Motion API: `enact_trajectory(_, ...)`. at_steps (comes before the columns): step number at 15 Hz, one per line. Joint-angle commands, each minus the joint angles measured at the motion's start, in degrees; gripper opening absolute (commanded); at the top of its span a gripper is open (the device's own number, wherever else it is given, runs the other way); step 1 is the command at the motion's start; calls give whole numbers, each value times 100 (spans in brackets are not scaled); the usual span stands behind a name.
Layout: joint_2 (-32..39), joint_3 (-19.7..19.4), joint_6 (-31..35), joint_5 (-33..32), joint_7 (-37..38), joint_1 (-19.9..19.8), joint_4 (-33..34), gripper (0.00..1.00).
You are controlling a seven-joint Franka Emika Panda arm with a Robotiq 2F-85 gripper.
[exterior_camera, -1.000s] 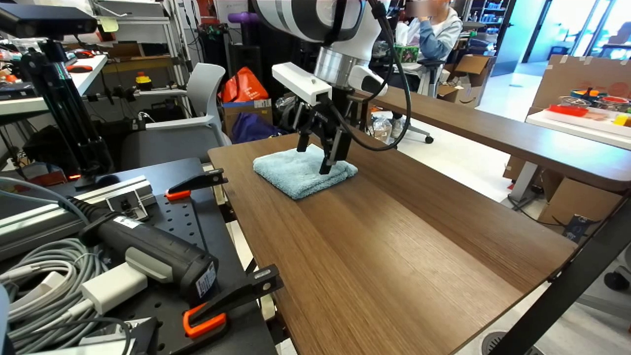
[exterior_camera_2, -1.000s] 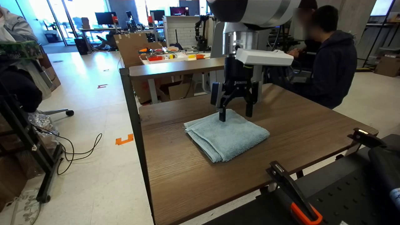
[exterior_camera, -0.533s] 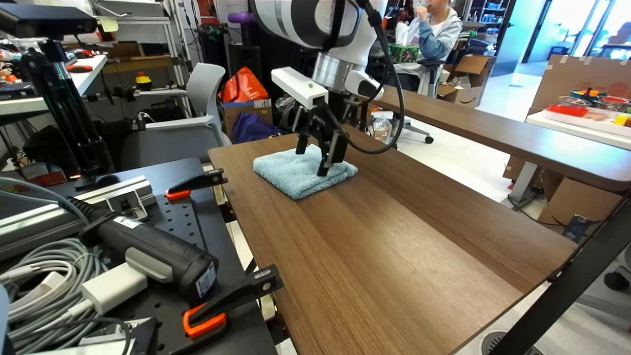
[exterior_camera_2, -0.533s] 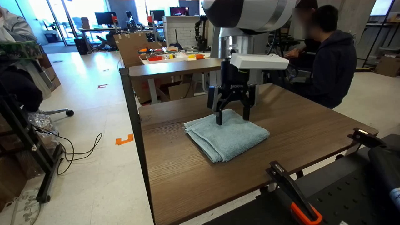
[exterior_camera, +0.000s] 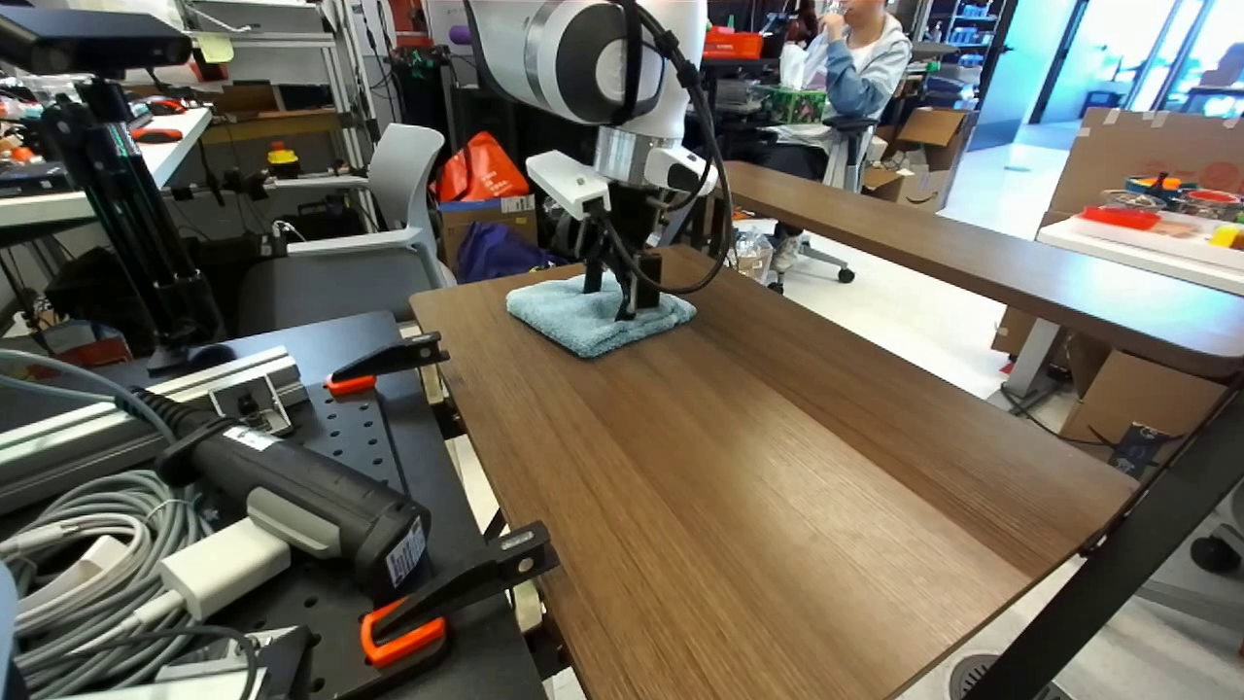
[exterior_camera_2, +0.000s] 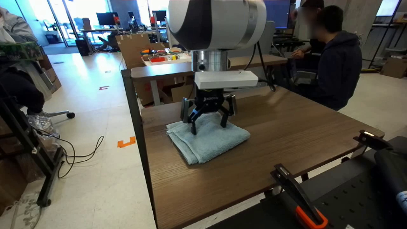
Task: Use the towel to wipe the table.
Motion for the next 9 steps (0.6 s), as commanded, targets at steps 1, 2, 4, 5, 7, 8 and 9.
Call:
enact_trajectory(1, 675, -434, 330, -212, 945, 609, 827, 100)
enact_trajectory(2, 839, -533, 277, -249, 1135, 709, 1054, 100)
enact_trajectory(4, 1125, -722, 186, -299, 1437, 812, 1424, 100)
enact_trajectory(5, 1216, -809, 168, -310, 1565, 826, 1518, 100)
enact_trajectory(7, 1410, -880, 148, -237, 1645, 721, 1734, 100)
enact_trajectory(8, 1381, -927, 143, -222, 1693, 674, 1754, 100)
enact_trajectory(9, 1399, -954, 193, -182, 1692, 577, 1788, 100)
